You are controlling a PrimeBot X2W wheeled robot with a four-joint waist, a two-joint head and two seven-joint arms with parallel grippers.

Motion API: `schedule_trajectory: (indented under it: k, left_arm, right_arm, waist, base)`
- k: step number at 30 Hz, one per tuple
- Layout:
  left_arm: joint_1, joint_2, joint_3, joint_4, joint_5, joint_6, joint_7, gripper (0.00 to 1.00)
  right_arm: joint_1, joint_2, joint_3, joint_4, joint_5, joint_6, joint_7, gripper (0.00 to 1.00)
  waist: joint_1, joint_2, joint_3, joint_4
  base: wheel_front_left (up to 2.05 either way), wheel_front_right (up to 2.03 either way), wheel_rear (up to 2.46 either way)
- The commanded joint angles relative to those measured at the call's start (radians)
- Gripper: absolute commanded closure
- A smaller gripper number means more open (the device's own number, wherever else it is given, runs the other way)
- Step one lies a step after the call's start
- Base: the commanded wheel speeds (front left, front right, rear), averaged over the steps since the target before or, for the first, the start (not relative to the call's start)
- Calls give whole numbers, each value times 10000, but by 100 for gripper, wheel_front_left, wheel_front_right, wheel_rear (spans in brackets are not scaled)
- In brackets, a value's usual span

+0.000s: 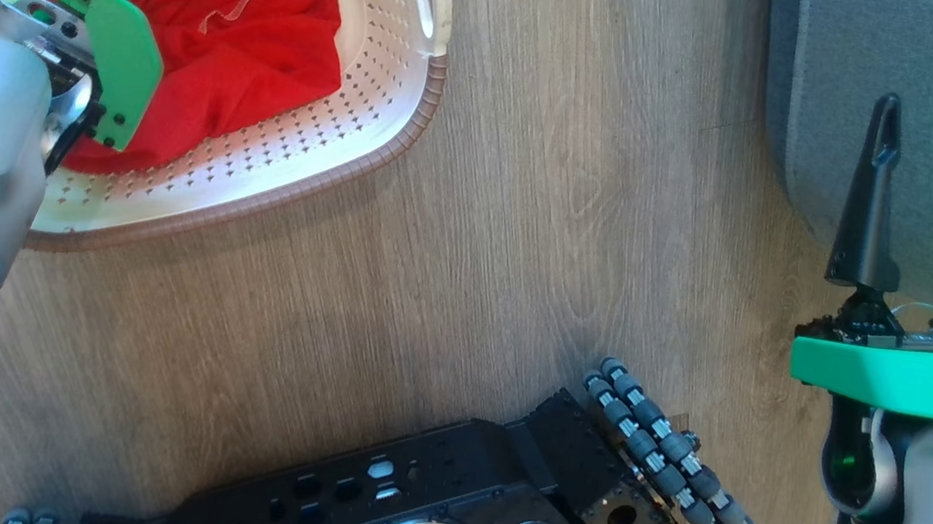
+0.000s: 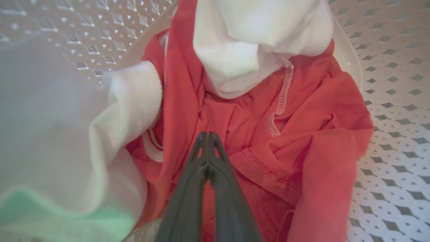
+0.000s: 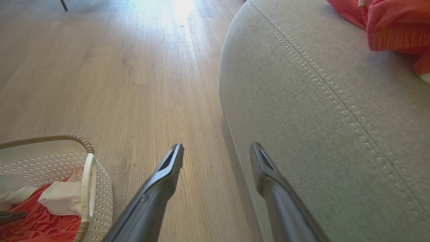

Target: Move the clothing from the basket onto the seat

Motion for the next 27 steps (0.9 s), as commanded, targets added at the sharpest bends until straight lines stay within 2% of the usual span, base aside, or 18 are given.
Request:
schedule_trajectory:
  k: [1,14,18,21,26,27]
  left_arm:
    - [-118,133,131,-40,19,-48,-133,100]
    - [-451,-179,102,-76,-134,-56,-897,100]
    - [-434,-483,217,-285,-381,-78,-1348,100]
    - [-335,-875,416,-615,-765,-104,-1958,100]
    - [-129,-1201,527,-1040,-1042,-121,-2490,100]
    - [-55,-1250,550,-1157,-1081,-123,-2603,83]
  right_arm:
    - [653,-78,148,-323,-117,69,-49,0]
    - [319,-78,192,-227,-165,69,-49,0]
    - [230,-78,107,-115,-289,69,-49,0]
    - [167,-78,-48,5,-483,69,-49,0]
    - [138,-78,-261,188,-750,69,-49,0]
    - [130,-78,-315,244,-821,69,-49,0]
  waist:
    - [0,0,0,11]
    - [0,0,-94,213]
    - [0,0,-354,522]
    - [0,0,-902,973]
    - [0,0,-1699,1511]
    - [0,0,-1933,1641]
  base:
    - [0,0,0]
    - [0,0,0]
    - [0,0,0]
    - [0,0,0]
    - [0,0,0]
    - [0,0,0]
